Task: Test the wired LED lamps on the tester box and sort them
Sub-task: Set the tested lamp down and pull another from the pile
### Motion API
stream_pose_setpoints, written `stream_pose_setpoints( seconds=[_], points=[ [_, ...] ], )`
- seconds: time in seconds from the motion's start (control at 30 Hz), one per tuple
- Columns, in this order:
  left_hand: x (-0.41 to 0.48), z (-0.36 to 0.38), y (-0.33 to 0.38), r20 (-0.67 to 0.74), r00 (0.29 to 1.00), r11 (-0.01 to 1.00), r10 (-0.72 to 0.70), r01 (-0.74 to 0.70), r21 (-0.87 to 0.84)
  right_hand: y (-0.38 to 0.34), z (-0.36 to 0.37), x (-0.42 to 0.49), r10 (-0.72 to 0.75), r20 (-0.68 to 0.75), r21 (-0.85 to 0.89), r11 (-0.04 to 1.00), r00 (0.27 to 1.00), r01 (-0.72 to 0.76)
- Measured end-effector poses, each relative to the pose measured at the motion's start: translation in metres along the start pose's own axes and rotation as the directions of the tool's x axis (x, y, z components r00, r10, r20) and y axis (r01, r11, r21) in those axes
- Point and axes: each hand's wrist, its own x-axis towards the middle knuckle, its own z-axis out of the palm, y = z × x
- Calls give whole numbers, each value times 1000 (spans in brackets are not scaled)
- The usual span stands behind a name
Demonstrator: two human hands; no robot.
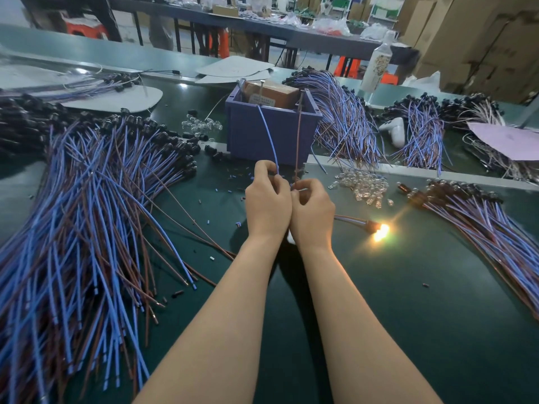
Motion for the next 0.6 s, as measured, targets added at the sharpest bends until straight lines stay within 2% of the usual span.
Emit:
stream_pose_setpoints(
  seconds=[0.6],
  points=[
    [-1, -1, -2, 8, 1000, 1000, -25, 25, 4, 1, 0, 0, -12, 14, -19, 1000, 1000, 12]
  ],
)
